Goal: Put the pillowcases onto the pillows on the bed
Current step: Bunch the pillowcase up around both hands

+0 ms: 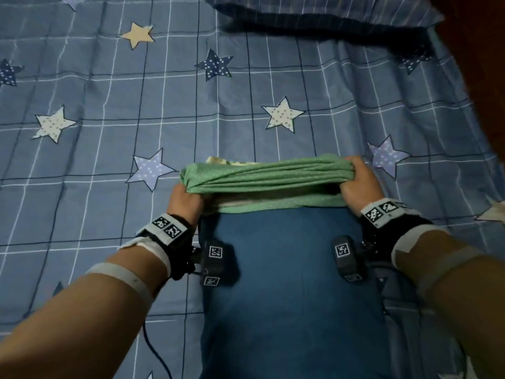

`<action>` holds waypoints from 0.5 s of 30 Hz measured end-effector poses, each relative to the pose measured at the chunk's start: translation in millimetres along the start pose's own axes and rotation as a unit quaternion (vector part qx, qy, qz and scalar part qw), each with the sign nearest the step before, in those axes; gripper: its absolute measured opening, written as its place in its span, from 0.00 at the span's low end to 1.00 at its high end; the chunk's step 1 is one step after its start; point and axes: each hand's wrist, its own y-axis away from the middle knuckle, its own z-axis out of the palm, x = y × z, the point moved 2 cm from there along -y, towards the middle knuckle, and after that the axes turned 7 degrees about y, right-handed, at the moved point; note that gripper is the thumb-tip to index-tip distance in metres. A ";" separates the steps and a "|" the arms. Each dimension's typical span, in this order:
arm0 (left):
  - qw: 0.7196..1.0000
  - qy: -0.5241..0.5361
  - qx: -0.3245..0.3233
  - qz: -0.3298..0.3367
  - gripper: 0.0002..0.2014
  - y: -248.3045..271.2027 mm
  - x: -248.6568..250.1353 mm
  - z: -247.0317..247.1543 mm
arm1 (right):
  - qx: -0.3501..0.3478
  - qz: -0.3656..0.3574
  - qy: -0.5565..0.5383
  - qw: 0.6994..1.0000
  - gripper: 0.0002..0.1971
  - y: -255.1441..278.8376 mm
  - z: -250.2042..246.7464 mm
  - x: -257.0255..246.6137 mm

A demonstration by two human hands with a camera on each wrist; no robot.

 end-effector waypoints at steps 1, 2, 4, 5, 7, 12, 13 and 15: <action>1.000 0.026 0.007 0.013 0.20 -1.9 15.5 3.0 | 0.005 -0.002 -0.009 1.000 0.18 -8.0 -4.1 -5.1; 0.998 0.049 0.011 0.030 0.18 -3.6 35.1 6.3 | 0.017 -0.005 -0.032 0.999 0.18 -15.1 -9.4 -14.5; 0.992 0.116 0.002 0.052 0.15 -10.3 68.2 13.0 | 0.043 -0.016 -0.069 0.997 0.18 -28.6 -18.1 -35.0; 0.986 0.160 -0.008 0.051 0.15 -13.1 80.5 16.5 | 0.044 -0.024 -0.067 0.996 0.19 -34.9 -20.0 -42.3; 0.976 0.216 -0.029 0.032 0.16 -20.4 87.4 21.0 | 0.029 -0.012 -0.025 0.999 0.21 -43.2 -19.6 -49.0; 0.999 0.038 0.011 -0.024 0.16 -12.8 54.0 15.1 | -0.018 0.078 0.044 0.996 0.37 -30.7 -5.9 -40.0; 0.999 -0.044 0.025 -0.018 0.16 -9.0 50.8 12.7 | -0.028 0.085 0.064 0.994 0.38 -26.2 -0.9 -34.2; 0.973 -0.225 0.047 0.021 0.16 -0.8 46.7 7.2 | -0.038 0.091 0.111 0.989 0.35 -18.3 4.7 -22.8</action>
